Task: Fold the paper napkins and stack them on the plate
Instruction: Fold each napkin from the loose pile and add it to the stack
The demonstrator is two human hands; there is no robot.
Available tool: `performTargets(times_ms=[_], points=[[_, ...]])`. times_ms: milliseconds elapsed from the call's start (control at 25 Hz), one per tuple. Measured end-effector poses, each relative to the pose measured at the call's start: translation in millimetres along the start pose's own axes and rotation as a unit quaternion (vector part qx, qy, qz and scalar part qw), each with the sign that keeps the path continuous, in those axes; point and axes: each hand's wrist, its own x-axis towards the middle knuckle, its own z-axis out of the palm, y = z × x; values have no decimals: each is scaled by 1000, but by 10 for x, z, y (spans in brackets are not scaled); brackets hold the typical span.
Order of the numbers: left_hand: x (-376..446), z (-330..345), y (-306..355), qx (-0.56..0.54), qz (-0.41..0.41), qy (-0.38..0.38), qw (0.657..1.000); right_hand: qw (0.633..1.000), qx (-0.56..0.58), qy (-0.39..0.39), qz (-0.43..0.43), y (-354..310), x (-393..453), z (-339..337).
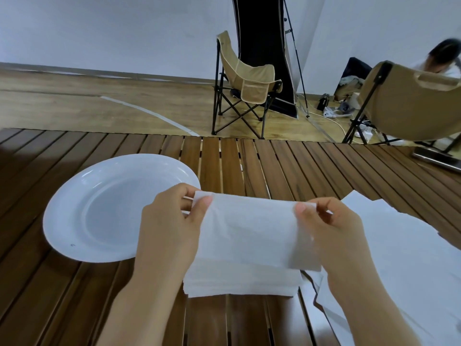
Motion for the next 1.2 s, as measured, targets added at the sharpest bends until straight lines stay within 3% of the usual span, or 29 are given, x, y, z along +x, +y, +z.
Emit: performTargets(times_ms=[160,400,840,1200], points=[[-29,131,-116,25,-89,-33,995,992,-38,-57,105,201,41,83],[-25,260,-223,43,-123,-80,988,989,-120,-58,62,346,98,128],[-63,234,-227,99,-169,-179,964,953,-288,-54,77,396,111,212],[-93,131,-96,124,-133,-280,943,933,-332,-122,71,294,51,207]])
